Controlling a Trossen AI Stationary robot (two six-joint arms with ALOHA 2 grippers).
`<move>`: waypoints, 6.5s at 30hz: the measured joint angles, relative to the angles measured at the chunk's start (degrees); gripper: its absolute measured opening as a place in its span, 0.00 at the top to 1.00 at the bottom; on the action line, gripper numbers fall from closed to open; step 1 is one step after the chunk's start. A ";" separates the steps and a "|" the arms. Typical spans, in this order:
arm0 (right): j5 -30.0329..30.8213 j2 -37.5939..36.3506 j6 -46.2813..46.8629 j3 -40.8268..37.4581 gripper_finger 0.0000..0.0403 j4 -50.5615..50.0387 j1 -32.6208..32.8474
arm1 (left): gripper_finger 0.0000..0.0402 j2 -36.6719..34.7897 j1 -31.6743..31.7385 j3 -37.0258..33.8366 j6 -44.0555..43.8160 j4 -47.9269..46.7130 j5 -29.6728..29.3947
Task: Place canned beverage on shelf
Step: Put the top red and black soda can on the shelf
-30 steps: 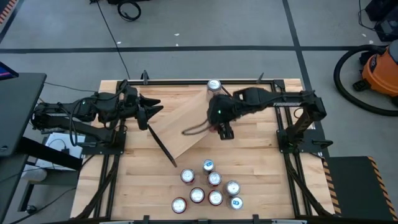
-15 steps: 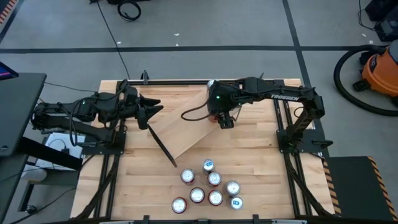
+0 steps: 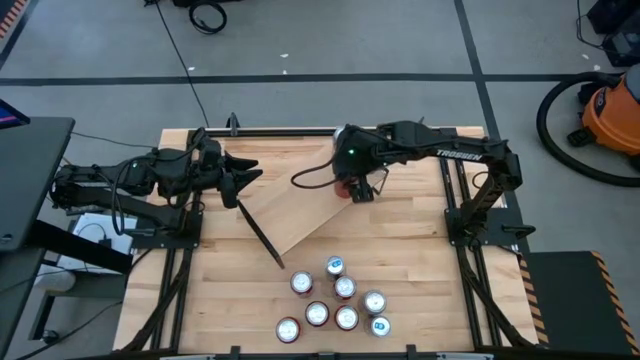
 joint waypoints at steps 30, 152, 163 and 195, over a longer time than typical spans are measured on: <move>10.18 -12.70 24.66 -13.19 0.07 -0.36 4.87 | 0.52 0.00 -0.01 0.00 0.02 -0.07 0.00; 11.88 -14.05 22.76 -31.50 0.69 31.43 0.08 | 0.52 33.79 16.24 0.01 1.73 17.65 16.37; 8.58 -14.08 24.83 -31.50 0.69 32.11 3.31 | 0.52 32.39 19.00 0.00 1.69 14.56 8.11; 12.15 -14.08 21.51 -31.50 0.69 33.50 0.64 | 0.52 36.30 18.40 0.04 3.08 22.10 8.61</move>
